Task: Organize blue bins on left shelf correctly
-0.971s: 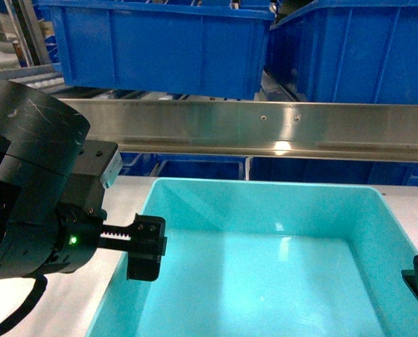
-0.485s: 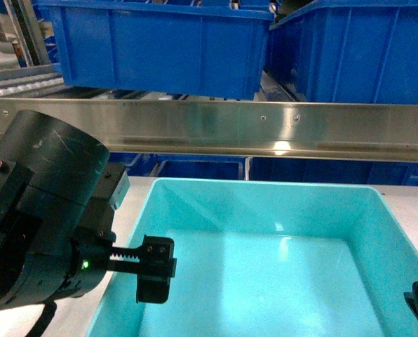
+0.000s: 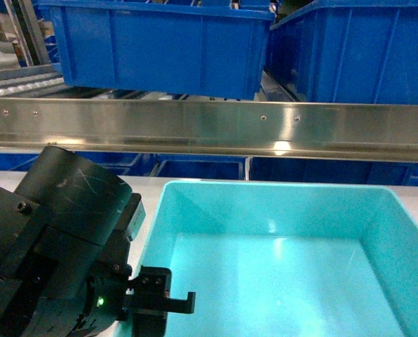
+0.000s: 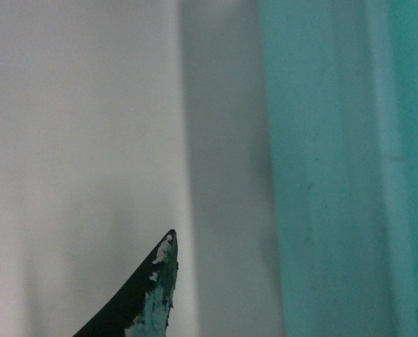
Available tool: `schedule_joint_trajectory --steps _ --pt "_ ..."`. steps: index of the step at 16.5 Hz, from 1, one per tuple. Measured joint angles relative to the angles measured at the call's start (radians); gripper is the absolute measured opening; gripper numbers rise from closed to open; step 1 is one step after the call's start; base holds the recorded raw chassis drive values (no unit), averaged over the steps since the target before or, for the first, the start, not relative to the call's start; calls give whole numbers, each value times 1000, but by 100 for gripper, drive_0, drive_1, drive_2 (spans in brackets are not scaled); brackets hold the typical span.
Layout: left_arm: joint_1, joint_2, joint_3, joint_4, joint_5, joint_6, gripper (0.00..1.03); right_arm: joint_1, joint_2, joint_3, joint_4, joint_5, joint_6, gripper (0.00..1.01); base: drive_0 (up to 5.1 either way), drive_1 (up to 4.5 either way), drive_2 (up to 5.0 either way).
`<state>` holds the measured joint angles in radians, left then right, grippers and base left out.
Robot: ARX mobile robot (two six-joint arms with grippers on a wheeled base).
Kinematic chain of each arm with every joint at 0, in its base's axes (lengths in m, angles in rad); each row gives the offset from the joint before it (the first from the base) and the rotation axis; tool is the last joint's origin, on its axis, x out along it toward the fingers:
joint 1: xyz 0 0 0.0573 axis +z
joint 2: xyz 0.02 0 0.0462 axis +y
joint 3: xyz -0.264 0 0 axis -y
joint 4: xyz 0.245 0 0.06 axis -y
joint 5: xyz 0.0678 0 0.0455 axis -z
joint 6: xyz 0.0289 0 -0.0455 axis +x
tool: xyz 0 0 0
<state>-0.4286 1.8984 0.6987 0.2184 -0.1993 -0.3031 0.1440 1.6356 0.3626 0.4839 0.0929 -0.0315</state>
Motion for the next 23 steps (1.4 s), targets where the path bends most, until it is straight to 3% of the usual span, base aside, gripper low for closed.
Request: schedule_joint_trajectory --steps 5,6,7,9,16,23 --pt "3 -2 0 -1 -10 -3 32 14 -2 -10 0 -26 3 18 0 0 0" --pt "1 -5 0 0 9 -3 24 15 -2 -10 0 -30 5 9 0 0 0" --pt "0 -10 0 -1 28 -3 16 16 -2 -10 0 -31 27 2 0 0 0" --pt "1 -17 -6 0 42 -5 7 19 -2 -10 6 -32 48 2 0 0 0" --pt "21 -96 -51 45 32 29 7 29 -59 -26 19 -27 87 2 0 0 0" --pt "103 -351 4 -7 65 145 7 80 -296 98 -97 27 111 2 0 0 0"
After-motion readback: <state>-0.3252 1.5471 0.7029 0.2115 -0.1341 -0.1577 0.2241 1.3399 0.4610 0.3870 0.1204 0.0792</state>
